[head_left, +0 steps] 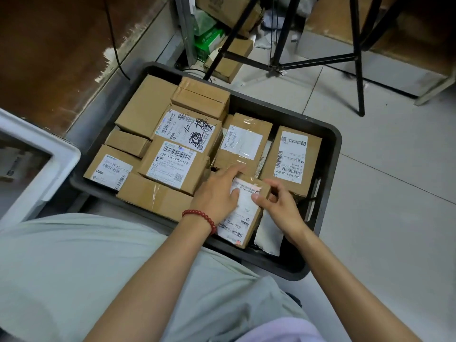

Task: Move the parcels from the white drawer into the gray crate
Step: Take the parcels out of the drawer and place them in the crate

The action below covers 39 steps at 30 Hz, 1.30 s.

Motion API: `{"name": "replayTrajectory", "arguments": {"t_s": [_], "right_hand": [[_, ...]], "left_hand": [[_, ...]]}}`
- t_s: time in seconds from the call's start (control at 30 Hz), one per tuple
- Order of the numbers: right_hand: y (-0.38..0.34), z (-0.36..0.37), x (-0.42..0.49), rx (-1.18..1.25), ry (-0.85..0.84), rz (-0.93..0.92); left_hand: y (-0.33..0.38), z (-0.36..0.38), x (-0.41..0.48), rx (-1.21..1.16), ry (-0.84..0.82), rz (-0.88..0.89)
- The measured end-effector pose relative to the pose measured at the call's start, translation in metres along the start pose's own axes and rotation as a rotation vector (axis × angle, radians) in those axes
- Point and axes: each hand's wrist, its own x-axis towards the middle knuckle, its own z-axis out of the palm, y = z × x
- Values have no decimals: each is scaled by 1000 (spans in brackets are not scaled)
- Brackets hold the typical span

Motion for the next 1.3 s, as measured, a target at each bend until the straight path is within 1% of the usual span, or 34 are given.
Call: {"name": "replayTrajectory", "arguments": {"t_s": [0.07,0.13,0.2,0.33,0.5,0.57,0.63,0.7,0.77,0.87,1.0,1.1,1.2,1.3], "right_hand": [[8,8,0,103,0,18],[14,15,0,190,52,22],[18,21,-2,187,95,16],[17,25,-2,15,144,30],[4,21,4,-194,140,29],[0,20,1,-319,151,-41],[-6,20,-4,-492,181,-191],[-21,24,-7,-653,182,-327],[-43,34,-4,-773,125,-433],[-79,60,8,-926,24,-567],[-136,111,13,-968,-38,-776],[-168,161,2,-989,-115,-909],[-181,212,-14,-1032,-221,-1064],[-183,254,-28,-1097,-344,-1133]], "left_hand": [[-3,0,1,-9,20,0],[-5,1,3,28,13,7],[-9,3,4,77,-4,8],[-9,5,4,162,27,30],[3,-1,4,275,124,155],[9,-9,2,335,181,197],[12,-22,-1,414,246,195],[10,-40,-6,461,317,105],[3,-62,-11,464,377,-30],[-18,-96,-21,480,409,-197],[-46,-144,-50,442,495,-391],[-67,-178,-86,405,577,-510],[-94,-201,-126,351,675,-611],[-131,-213,-162,301,713,-701]]}}
